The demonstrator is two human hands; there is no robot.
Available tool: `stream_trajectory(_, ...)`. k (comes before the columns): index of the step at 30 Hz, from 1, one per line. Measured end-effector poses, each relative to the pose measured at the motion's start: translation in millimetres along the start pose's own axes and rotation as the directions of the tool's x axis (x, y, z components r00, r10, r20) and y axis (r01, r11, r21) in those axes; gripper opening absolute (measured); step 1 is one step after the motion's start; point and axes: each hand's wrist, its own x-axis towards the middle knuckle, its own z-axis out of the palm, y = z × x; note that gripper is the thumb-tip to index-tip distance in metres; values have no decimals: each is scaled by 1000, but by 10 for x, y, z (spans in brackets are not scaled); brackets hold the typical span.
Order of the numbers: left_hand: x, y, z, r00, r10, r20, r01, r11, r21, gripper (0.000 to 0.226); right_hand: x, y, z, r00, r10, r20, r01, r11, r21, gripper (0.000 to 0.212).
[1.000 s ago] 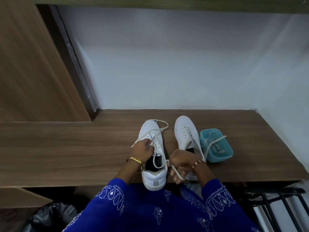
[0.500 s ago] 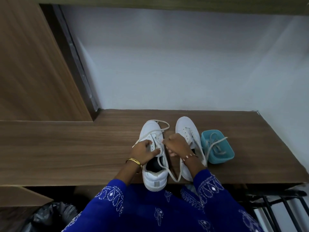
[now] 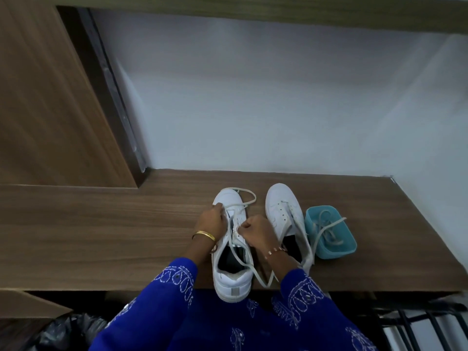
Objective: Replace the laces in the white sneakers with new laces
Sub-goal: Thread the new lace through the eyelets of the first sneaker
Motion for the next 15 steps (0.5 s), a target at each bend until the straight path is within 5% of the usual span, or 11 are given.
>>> stream_trajectory(8,228,-64,-75,996,-85,36,81,992,92,23,71,61,79,999,-8,-31,8,1000,23,23)
stream_trajectory(11,269,16,-229,997,-74,-22,70,985,-160,15,88,78,102,1000,-13,-22,14,999,35,23)
stream_trajectory(12,269,78,-299,994,-103,-47,78,923,-378,22,91,81,101,1000,-15,-17,15,999,39,23)
stream_trajectory(13,268,144,-379,986,-161,-40,97,758,-645,28,94,81,97,1000,-10,-9,11,999,38,25)
stream_trajectory(15,266,276,-579,975,-201,100,144,219,-965,29,113,90,72,1000,-2,6,2,999,45,27)
